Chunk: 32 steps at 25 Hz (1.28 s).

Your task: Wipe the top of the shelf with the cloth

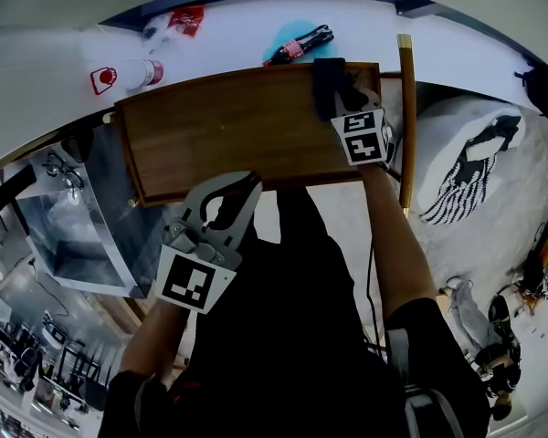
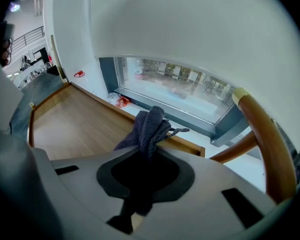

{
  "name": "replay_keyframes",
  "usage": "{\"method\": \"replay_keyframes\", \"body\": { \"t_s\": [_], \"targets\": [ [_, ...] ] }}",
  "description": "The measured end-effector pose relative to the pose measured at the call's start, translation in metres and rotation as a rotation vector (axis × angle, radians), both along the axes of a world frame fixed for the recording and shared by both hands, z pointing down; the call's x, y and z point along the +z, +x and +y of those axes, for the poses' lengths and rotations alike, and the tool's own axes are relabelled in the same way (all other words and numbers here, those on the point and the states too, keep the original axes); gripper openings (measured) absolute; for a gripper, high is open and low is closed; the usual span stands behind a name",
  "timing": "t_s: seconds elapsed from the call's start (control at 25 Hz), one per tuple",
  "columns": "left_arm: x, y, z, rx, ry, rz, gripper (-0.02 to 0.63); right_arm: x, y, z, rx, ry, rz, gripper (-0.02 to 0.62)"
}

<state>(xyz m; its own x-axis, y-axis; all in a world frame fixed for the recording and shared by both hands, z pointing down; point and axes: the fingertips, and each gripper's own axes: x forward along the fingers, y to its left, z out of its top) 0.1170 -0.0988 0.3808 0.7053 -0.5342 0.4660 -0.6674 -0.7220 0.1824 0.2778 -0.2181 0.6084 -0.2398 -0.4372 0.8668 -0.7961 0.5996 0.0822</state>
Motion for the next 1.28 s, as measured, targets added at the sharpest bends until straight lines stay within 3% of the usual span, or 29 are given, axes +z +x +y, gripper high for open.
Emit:
{"method": "replay_keyframes", "body": {
  "t_s": [0.28, 0.48, 1.28],
  "targets": [
    [-0.008, -0.018, 0.004, -0.028, 0.014, 0.017, 0.029, -0.02, -0.01, 0.001, -0.012, 0.015, 0.01, 0.041],
    [-0.018, -0.046, 0.011, -0.067, 0.039, 0.023, 0.029, -0.036, -0.042, 0.006, -0.021, 0.016, -0.022, 0.041],
    [-0.019, -0.203, 0.078, -0.262, 0.03, 0.018, 0.029, -0.056, -0.318, 0.082, -0.37, 0.009, -0.173, 0.041]
  ]
}}
